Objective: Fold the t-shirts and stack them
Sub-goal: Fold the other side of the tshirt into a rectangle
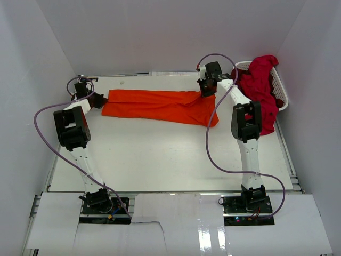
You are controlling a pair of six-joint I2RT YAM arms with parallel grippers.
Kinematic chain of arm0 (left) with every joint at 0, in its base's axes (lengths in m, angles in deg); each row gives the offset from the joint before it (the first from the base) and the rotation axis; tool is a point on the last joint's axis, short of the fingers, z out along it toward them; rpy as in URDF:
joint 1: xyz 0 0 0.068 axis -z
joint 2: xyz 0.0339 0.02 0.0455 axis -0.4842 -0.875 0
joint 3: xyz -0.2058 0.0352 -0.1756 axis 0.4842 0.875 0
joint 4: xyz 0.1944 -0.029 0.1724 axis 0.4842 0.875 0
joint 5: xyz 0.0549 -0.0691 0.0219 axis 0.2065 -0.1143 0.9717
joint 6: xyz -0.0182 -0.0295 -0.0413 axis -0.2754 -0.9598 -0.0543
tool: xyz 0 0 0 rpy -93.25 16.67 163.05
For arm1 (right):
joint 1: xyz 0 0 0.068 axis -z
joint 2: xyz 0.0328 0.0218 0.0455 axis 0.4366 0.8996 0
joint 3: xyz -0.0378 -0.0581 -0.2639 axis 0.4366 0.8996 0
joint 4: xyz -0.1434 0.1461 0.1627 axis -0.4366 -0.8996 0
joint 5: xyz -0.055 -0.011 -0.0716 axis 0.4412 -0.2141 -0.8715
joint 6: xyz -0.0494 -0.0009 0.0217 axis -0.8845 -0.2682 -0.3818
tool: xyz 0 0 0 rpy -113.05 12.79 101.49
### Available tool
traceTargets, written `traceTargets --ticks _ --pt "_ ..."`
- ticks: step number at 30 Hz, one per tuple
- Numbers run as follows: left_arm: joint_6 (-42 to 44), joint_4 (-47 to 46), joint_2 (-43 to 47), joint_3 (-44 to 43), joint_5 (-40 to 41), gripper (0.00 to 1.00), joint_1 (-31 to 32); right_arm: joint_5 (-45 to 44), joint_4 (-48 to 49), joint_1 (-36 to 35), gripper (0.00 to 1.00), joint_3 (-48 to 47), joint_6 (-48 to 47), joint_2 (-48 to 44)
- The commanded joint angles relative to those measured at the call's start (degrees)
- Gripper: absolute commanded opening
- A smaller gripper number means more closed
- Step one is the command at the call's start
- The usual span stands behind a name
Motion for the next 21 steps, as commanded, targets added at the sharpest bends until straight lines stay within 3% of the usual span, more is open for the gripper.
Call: traceTargets --ticks 1,13,21 --pt "-1.01 -5.41 0.97 0.33 -1.05 0.00 0.11 -0.78 3.61 0.63 0.08 -0.04 -0.23 0.45" --pt "-3.12 -13.42 0.88 3.67 -4.48 0.01 0.20 -1.49 7.12 0.81 0.09 0.48 0.12 0.80" --pt "-3.38 -14.65 1.23 4.29 -5.36 0.15 0.20 -1.31 8.71 0.89 0.28 1.71 0.82 0.10"
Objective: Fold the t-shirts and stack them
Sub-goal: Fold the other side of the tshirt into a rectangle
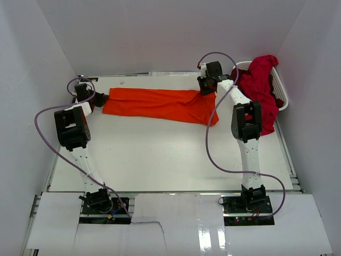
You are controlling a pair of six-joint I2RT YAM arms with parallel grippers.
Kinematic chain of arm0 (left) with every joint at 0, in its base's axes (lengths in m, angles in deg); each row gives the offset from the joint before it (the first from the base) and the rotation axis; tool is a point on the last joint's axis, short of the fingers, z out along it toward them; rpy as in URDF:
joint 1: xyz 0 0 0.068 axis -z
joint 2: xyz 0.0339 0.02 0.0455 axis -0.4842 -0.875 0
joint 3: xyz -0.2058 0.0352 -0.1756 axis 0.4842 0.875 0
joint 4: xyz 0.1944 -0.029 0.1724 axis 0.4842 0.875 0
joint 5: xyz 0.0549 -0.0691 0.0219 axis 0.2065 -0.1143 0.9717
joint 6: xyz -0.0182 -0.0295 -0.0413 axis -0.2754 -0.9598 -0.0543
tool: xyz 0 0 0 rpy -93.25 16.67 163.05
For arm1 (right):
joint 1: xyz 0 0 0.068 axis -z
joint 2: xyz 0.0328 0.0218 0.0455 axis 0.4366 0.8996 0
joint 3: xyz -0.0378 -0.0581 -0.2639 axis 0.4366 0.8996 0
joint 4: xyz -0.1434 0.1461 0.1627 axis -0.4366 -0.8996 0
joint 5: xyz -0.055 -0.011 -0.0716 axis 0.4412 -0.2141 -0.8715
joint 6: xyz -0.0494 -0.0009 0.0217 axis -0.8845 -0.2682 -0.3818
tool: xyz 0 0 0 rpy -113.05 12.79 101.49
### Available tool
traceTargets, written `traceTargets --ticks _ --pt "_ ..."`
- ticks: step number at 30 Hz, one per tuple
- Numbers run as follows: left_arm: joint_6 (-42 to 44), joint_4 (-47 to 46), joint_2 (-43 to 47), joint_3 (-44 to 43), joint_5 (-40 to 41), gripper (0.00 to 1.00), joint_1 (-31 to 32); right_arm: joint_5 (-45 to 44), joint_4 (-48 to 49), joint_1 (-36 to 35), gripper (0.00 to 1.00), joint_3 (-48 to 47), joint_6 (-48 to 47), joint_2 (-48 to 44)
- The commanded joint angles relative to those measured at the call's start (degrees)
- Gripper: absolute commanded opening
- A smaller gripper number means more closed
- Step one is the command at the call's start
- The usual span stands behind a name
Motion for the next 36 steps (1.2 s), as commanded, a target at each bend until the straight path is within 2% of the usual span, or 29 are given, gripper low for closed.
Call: traceTargets --ticks 1,5,11,21,25,30,34,36 --pt "-0.30 -2.21 1.43 0.38 -0.90 0.16 0.20 -0.26 3.57 0.59 0.30 1.93 0.67 -0.73" --pt "-0.48 -2.83 2.83 1.08 -0.02 0.20 0.20 0.26 4.80 0.59 0.34 3.78 1.20 -1.70" --pt "-0.65 -3.79 3.98 1.08 0.51 0.32 0.29 0.79 4.98 0.59 0.39 4.31 1.20 -1.96" --pt "-3.64 -14.52 6.53 5.74 -0.19 0.36 0.29 -0.35 6.74 0.67 0.48 4.57 1.46 -3.10" --pt "-1.63 -14.52 7.84 4.77 -2.56 0.37 0.29 -0.26 8.14 1.03 0.50 5.37 2.25 -4.86" --pt "3.91 -13.65 9.08 4.77 -11.08 0.39 0.90 1.49 8.76 1.11 0.53 7.12 3.22 -8.64" --pt "7.78 -9.87 9.43 6.52 -16.97 0.48 1.16 3.78 8.76 1.20 0.58 12.20 5.41 -12.68" --pt "9.80 -9.77 10.31 9.06 -19.08 0.55 1.51 4.92 8.76 1.11 0.59 14.67 7.17 -15.84"
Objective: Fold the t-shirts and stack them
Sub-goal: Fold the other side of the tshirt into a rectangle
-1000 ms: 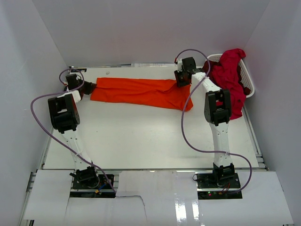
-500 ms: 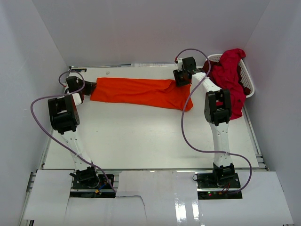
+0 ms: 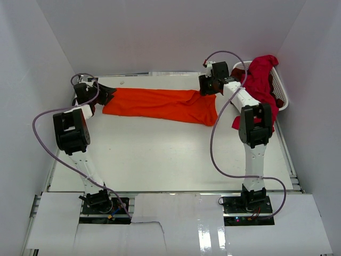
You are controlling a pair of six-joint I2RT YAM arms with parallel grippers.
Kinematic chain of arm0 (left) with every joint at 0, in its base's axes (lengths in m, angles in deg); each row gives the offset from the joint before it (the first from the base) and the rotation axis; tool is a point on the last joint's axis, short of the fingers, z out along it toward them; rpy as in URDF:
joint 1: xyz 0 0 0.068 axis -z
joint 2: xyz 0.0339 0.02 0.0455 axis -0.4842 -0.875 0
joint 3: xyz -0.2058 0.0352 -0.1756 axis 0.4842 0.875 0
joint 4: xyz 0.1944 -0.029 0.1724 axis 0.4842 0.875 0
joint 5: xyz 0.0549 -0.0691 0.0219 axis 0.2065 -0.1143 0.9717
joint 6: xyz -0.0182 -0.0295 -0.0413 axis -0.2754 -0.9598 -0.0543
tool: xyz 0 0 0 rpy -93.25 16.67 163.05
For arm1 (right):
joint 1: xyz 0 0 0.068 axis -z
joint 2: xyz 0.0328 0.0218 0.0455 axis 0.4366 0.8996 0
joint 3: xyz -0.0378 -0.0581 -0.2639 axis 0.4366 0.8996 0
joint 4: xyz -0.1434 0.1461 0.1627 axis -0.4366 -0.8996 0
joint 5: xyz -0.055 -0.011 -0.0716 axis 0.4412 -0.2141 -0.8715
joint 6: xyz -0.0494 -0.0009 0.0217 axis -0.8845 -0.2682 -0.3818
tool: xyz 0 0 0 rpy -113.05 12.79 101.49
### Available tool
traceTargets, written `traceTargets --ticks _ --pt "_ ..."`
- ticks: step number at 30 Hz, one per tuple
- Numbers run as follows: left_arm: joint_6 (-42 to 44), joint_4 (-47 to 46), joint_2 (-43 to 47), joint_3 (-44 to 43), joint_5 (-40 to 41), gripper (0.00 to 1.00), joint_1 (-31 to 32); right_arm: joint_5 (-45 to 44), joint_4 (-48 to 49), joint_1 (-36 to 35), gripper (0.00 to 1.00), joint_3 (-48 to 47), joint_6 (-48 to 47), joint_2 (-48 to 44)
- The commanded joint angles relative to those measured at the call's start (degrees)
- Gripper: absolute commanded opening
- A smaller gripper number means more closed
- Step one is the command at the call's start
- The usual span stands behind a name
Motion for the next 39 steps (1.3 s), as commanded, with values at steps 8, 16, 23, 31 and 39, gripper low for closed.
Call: traceTargets --ticks 8,16,23,31,39 --pt "7.19 3.96 1.67 4.30 -15.85 0.68 0.86 9.81 1.15 0.33 0.61 17.54 9.44 -16.65" --pt "15.44 17.30 -2.81 -6.67 -15.08 0.65 0.95 14.58 1.15 0.85 0.61 27.93 12.52 -21.15" --pt "15.99 19.79 -4.75 -10.46 -14.10 0.64 0.95 15.20 1.24 2.44 0.61 32.41 12.87 -23.87" --pt "16.78 20.58 -6.78 -9.41 -11.56 0.55 0.95 14.85 1.32 3.58 0.60 35.75 12.17 -25.98" --pt "16.25 20.75 -10.21 -9.85 -11.11 0.44 0.95 16.34 2.90 4.02 0.59 35.93 12.17 -23.53"
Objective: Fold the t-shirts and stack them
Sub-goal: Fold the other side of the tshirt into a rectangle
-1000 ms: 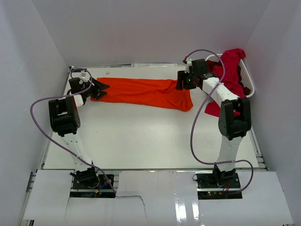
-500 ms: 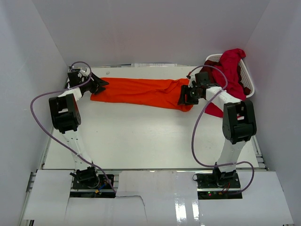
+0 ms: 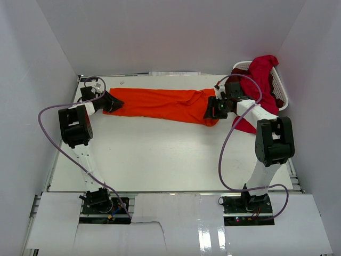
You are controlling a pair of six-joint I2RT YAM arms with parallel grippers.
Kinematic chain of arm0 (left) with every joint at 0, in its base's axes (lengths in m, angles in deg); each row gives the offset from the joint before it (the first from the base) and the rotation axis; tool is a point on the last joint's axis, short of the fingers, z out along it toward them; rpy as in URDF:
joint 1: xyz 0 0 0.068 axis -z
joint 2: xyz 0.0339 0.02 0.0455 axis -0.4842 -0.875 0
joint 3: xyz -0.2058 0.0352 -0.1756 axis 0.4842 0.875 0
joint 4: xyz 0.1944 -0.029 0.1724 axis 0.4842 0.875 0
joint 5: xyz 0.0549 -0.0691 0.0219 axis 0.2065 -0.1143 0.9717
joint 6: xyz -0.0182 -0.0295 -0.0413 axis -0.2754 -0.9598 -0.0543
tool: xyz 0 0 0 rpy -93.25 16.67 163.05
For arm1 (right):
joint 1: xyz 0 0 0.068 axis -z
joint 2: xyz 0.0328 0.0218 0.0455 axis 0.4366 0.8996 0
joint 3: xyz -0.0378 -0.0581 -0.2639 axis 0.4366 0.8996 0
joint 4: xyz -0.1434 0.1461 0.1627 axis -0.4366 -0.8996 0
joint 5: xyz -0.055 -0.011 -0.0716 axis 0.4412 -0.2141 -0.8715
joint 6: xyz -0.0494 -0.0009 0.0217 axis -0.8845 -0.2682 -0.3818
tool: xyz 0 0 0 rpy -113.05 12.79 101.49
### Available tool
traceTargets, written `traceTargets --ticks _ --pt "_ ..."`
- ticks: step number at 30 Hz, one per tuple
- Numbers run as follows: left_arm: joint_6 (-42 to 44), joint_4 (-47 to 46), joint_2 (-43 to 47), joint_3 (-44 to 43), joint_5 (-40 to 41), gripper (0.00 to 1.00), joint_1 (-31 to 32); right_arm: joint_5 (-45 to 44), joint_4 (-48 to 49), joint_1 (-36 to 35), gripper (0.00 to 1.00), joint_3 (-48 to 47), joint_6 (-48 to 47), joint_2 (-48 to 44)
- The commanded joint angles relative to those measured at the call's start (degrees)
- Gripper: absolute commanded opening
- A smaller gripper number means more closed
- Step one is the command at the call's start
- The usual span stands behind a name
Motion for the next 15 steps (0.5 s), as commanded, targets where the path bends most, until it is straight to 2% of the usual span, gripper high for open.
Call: traceTargets --ticks 1,9,15 --pt "1.12 1.08 -0.28 -0.58 1.45 0.42 0.12 2.20 2.34 0.43 0.59 0.52 0.14 1.13" --pt "2.35 3.80 -1.08 -1.90 3.12 0.35 0.12 2.81 4.45 0.70 0.56 1.22 0.41 3.15" --pt "3.32 6.00 -1.08 -2.25 5.85 0.34 0.12 2.38 5.06 0.96 0.45 2.72 0.15 2.72"
